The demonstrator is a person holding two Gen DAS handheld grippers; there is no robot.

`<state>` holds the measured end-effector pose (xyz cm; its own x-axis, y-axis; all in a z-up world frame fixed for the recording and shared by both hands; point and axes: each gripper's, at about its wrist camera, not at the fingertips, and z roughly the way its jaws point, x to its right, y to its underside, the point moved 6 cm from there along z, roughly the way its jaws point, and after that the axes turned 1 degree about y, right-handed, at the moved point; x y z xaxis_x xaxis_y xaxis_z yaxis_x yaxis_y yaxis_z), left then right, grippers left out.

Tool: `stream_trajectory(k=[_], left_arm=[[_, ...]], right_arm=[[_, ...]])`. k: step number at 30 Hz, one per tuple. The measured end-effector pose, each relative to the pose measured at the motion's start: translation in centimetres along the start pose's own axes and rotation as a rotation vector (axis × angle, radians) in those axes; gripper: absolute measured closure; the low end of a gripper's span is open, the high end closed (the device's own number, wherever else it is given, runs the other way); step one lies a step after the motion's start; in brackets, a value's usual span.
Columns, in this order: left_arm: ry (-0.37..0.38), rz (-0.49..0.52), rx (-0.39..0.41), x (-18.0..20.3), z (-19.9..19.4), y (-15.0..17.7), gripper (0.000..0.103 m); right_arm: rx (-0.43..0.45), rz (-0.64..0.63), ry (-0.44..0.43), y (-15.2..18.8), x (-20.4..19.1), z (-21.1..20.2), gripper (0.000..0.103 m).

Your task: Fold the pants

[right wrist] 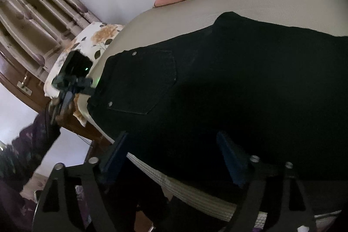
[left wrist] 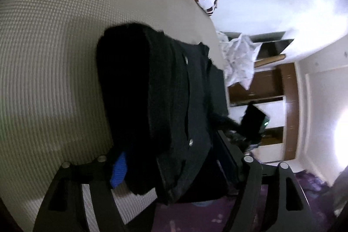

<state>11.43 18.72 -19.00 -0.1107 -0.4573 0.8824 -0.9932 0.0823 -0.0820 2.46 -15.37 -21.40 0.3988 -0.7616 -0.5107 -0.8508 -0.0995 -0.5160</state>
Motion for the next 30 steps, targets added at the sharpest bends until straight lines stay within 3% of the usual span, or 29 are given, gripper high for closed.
stream_trajectory(k=[4, 9, 13, 15, 17, 20, 23, 26, 30], left_arm=[[-0.048, 0.099, -0.08, 0.7, 0.7, -0.4, 0.03], [-0.026, 0.109, -0.064, 0.8, 0.6, -0.1, 0.03], [0.045, 0.073, -0.034, 0.7, 0.8, -0.6, 0.03], [0.008, 0.045, -0.001, 0.2, 1.3, -1.0, 0.052], [-0.02, 0.039, 0.021, 0.0, 2.1, -1.2, 0.059], [-0.025, 0.069, 0.039, 0.3, 2.5, -1.1, 0.059], [-0.055, 0.064, 0.063, -0.3, 2.4, -0.7, 0.08], [-0.073, 0.078, 0.102, -0.6, 2.2, -0.4, 0.082], [-0.093, 0.087, 0.089, -0.6, 2.3, -0.6, 0.082]], right_arm=[[-0.012, 0.008, 0.011, -0.2, 0.0, 0.1, 0.021], [-0.023, 0.039, 0.011, -0.5, 0.1, 0.2, 0.02], [-0.025, 0.056, 0.007, -0.8, -0.1, 0.4, 0.012], [-0.027, 0.058, 0.012, -0.9, -0.3, 0.7, 0.008], [-0.032, 0.053, 0.022, -1.0, -0.7, 0.9, 0.004], [-0.041, 0.039, 0.037, -1.2, -1.0, 1.2, 0.002], [-0.045, 0.044, 0.038, -1.4, -0.9, 1.3, 0.001], [-0.04, 0.049, 0.03, -1.5, -0.8, 1.3, 0.0], [-0.034, 0.048, 0.034, -1.7, -0.8, 1.5, 0.0]])
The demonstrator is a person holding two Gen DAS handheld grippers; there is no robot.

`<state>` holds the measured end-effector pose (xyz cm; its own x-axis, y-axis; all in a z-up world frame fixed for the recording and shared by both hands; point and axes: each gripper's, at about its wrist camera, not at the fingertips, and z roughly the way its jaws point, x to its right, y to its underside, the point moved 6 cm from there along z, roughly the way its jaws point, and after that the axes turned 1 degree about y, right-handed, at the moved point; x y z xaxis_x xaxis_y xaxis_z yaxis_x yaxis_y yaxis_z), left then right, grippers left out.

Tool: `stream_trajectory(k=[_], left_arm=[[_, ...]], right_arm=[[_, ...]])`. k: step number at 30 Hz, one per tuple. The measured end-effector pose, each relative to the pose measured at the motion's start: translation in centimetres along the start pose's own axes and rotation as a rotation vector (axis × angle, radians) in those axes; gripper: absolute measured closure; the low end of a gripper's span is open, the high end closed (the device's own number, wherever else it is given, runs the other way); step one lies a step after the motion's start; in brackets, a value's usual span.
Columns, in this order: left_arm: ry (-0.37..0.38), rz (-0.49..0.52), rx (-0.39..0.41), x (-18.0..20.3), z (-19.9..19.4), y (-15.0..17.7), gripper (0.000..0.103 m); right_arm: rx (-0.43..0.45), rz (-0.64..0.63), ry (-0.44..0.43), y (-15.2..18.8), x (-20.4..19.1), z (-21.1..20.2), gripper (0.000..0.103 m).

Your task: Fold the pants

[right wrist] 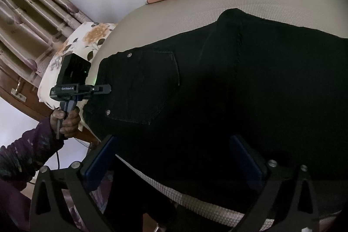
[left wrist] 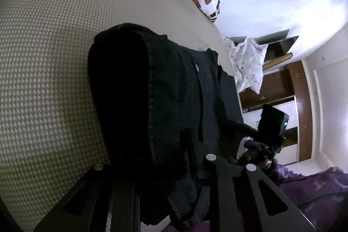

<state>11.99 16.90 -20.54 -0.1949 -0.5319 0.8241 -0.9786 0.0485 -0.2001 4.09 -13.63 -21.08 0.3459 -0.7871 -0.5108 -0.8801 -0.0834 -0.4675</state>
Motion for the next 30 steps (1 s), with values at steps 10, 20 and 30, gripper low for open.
stream_trajectory(k=[10, 20, 30], left_arm=[[-0.052, 0.075, 0.122, 5.8, -1.3, 0.8, 0.088], [-0.057, 0.062, 0.172, 12.2, -0.4, 0.8, 0.088], [-0.046, 0.116, 0.129, 20.1, 4.5, 0.0, 0.088]], right_arm=[[0.044, 0.11, -0.099, -0.8, 1.2, -0.5, 0.0], [0.15, 0.192, -0.3, -2.5, 1.5, -4.3, 0.001], [0.2, 0.202, -0.438, -3.2, 1.5, -6.4, 0.001]])
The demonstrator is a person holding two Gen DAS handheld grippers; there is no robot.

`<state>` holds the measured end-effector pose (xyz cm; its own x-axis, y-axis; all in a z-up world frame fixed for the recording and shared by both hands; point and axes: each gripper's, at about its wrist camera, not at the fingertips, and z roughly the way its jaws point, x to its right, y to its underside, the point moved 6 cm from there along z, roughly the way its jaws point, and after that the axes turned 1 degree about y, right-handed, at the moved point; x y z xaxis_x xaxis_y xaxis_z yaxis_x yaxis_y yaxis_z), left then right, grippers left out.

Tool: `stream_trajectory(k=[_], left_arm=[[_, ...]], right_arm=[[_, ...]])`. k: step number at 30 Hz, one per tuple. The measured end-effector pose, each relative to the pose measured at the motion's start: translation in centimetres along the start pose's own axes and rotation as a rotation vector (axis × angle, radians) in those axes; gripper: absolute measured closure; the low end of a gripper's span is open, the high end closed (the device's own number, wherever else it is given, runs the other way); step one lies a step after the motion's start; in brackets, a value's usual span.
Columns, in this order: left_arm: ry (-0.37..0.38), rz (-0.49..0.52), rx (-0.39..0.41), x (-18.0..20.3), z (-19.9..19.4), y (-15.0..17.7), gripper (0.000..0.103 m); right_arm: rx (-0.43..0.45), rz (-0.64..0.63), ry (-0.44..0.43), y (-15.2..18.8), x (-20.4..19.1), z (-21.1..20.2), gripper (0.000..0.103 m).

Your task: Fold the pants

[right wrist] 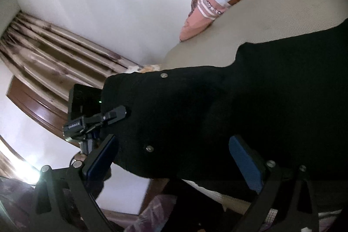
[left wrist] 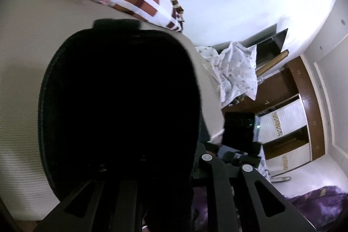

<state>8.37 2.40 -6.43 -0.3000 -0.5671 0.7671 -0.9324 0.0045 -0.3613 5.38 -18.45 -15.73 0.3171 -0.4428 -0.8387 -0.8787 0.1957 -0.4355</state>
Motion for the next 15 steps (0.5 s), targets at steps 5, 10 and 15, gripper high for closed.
stream_trajectory(k=[5, 10, 15], left_arm=[[0.077, -0.019, -0.025, 3.8, 4.5, -1.6, 0.088], [0.153, -0.007, -0.076, 8.5, 11.4, -3.6, 0.088], [0.07, 0.072, -0.217, 12.1, 20.7, -3.6, 0.085]], right_arm=[[0.047, 0.085, -0.118, -1.8, 1.2, -2.2, 0.001], [0.093, 0.137, -0.163, -3.3, 3.3, -5.4, 0.001], [0.158, 0.2, -0.155, -3.7, 7.1, -10.0, 0.001]])
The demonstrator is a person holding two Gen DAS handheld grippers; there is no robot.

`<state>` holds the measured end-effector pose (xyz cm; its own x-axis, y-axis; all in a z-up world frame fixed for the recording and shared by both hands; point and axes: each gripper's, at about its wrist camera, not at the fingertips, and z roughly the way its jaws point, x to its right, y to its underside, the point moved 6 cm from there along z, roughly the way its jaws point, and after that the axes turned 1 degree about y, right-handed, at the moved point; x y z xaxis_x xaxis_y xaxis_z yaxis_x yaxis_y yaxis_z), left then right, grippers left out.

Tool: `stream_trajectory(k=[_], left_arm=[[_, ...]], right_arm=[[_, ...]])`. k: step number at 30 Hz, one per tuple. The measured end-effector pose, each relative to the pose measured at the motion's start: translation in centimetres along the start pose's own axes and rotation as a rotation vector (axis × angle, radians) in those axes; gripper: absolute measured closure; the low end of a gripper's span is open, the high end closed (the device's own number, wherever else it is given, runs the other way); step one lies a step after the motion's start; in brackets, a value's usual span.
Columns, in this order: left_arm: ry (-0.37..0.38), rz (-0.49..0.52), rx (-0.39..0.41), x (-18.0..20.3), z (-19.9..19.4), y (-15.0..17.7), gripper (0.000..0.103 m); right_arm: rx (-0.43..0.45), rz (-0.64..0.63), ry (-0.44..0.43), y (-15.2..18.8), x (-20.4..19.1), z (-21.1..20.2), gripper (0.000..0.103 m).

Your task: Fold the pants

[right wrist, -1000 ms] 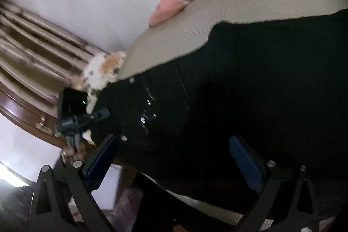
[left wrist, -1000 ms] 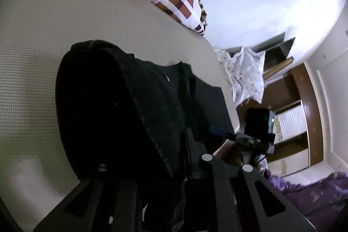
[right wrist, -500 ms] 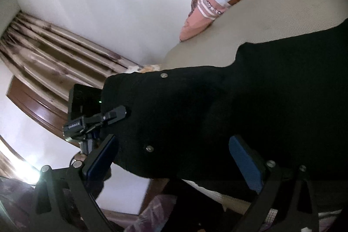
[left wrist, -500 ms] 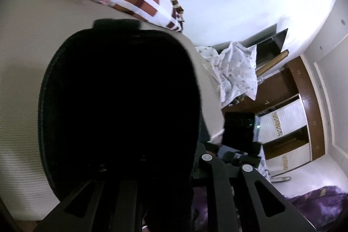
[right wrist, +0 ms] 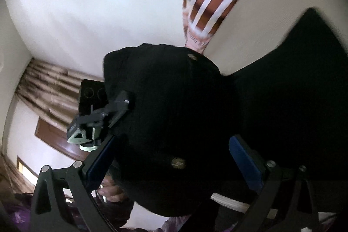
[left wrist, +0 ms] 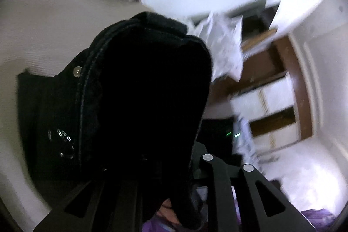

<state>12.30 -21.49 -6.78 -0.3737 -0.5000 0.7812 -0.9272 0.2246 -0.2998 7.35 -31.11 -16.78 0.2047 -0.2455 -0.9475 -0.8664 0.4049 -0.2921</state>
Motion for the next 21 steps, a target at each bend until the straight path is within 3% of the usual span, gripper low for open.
stream_trajectory(k=[3, 4, 5, 6, 7, 8, 11, 13, 17, 21], left_arm=[[-0.115, 0.067, -0.111, 0.9, 5.1, -0.2, 0.077], [-0.109, 0.061, -0.142, 1.2, 6.3, -0.4, 0.077], [-0.056, 0.048, -0.168, 1.9, 7.4, -0.8, 0.076], [-0.045, 0.058, -0.172, 2.6, 7.7, -1.1, 0.071], [-0.055, 0.083, -0.165, 3.4, 7.9, -1.5, 0.067], [-0.072, 0.116, -0.155, 4.2, 7.9, -1.9, 0.059], [-0.079, 0.217, -0.087, 6.7, 6.7, -3.3, 0.04], [-0.165, 0.279, -0.015, 6.8, 5.2, -3.6, 0.028], [-0.254, 0.29, 0.01, 4.1, 3.3, -2.4, 0.025], [-0.311, 0.176, 0.006, -1.6, 1.9, 0.5, 0.025]], right_arm=[[0.042, 0.048, -0.005, -0.5, 1.9, -3.1, 0.001], [0.062, 0.07, -0.014, -0.7, 2.6, -4.0, 0.002], [0.08, 0.092, -0.03, -0.8, 3.2, -5.0, 0.002], [0.103, 0.118, -0.045, -1.0, 3.8, -6.0, 0.0], [0.135, 0.148, 0.0, -1.2, 5.0, -7.0, 0.0], [0.141, 0.184, -0.013, -1.2, 5.8, -7.7, 0.0], [0.208, 0.317, -0.132, -1.1, 8.2, -9.4, 0.002], [0.244, 0.358, -0.197, -1.4, 8.8, -10.2, 0.001], [0.254, 0.376, -0.236, -1.7, 9.2, -11.0, 0.001], [0.242, 0.344, -0.223, -1.4, 8.9, -11.6, 0.002]])
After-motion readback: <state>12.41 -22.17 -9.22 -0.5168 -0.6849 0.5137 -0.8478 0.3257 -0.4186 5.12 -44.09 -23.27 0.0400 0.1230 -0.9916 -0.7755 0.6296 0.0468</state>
